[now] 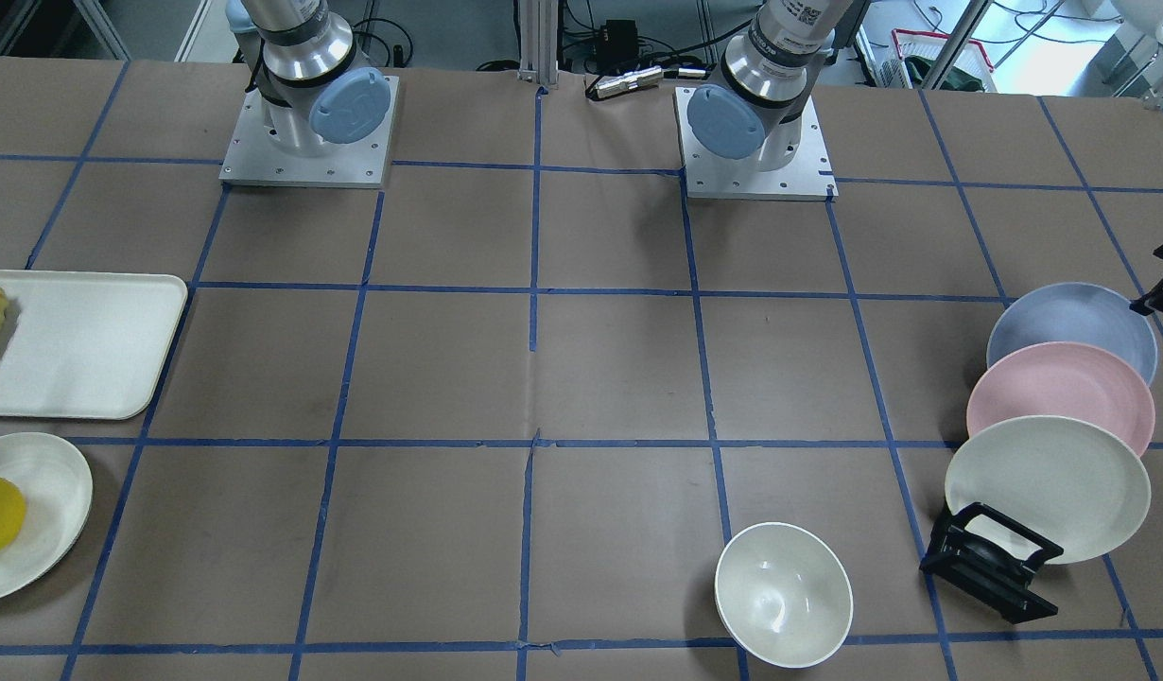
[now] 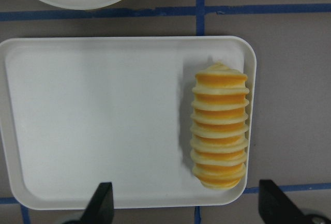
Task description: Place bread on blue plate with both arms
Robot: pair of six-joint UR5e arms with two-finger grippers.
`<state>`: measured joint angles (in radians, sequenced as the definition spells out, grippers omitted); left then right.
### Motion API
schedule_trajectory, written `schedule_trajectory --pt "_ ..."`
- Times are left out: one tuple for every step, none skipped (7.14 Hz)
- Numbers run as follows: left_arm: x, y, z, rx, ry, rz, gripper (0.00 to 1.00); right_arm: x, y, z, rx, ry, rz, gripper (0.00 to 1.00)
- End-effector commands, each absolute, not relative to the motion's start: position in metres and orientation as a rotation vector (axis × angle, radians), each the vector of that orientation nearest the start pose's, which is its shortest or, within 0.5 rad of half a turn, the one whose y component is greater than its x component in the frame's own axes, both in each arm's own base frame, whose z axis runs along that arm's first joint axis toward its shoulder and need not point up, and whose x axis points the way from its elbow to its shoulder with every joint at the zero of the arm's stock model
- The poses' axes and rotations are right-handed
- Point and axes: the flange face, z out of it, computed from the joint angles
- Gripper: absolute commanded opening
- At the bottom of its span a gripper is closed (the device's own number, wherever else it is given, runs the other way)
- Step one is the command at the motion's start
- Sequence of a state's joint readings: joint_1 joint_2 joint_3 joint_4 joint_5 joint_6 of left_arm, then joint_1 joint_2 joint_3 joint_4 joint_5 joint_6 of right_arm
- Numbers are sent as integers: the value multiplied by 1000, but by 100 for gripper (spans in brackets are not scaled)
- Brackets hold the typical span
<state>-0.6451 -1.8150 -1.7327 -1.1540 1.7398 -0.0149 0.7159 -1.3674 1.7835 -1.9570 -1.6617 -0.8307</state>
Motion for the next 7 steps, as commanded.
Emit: schedule_trajectory --pt "391 -434 295 -1361 2637 146 90 -361 -464 259 40 3230 153 100" --pt "391 -434 294 -1361 2639 152 86 -376 -465 231 67 3223 155 100" --pt "390 -434 294 -1364 2640 153 86 -380 -465 211 84 3208 180 100" --pt "389 -432 293 -1362 2642 179 80 -380 -465 207 90 3198 192 100" --pt "386 -429 291 -1367 2652 223 73 -377 -463 202 109 3177 205 100" --pt "384 -428 292 -1379 2651 241 68 -372 -459 196 112 3164 224 100" --pt "384 -427 292 -1381 2651 247 51 -370 -457 194 111 3160 232 100"
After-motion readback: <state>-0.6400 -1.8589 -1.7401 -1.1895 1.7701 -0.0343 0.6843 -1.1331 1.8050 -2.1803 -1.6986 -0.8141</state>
